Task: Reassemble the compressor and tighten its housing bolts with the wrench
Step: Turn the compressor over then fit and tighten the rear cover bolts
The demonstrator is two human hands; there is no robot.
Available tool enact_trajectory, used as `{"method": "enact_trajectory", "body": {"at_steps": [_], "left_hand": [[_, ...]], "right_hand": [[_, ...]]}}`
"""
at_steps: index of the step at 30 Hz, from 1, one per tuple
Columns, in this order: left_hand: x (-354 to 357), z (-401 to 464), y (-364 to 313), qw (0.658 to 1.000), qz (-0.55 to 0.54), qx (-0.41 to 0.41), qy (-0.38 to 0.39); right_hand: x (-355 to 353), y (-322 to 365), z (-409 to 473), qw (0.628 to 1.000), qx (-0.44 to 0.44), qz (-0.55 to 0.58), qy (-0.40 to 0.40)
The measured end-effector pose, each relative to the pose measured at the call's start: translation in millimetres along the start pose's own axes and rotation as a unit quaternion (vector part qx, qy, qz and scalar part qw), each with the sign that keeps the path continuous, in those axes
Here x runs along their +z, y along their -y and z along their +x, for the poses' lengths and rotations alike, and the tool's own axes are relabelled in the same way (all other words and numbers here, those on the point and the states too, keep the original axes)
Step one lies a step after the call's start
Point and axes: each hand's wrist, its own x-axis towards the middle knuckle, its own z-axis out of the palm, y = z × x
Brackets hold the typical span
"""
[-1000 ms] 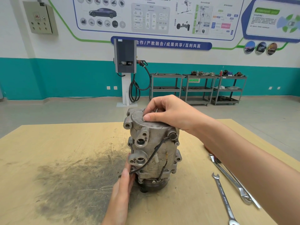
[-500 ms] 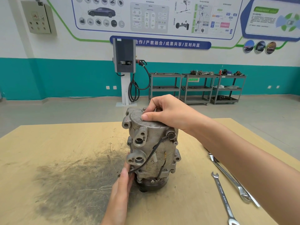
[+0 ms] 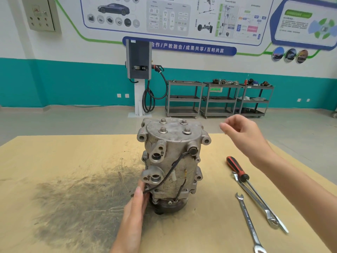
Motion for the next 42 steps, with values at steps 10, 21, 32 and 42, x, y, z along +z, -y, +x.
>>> {"method": "enact_trajectory", "body": {"at_steps": [10, 21, 32, 42], "left_hand": [[1.0, -3.5, -3.4, 1.0, 0.012, 0.021, 0.006], [1.8, -7.6, -6.1, 1.0, 0.018, 0.019, 0.013], [4.2, -9.2, -12.3, 0.999, 0.039, 0.008, 0.02], [5.4, -7.5, -8.9, 1.0, 0.0, 0.016, 0.023]], "right_hand": [[-7.4, -94.7, -40.4, 0.958, 0.098, -0.266, 0.054], [-3.4, -78.0, -91.2, 0.826, 0.098, -0.53, 0.167], [10.8, -67.4, -100.1, 0.75, 0.138, -0.576, 0.296], [-1.3, -61.4, -80.4, 0.835, 0.172, -0.481, 0.206]]}}
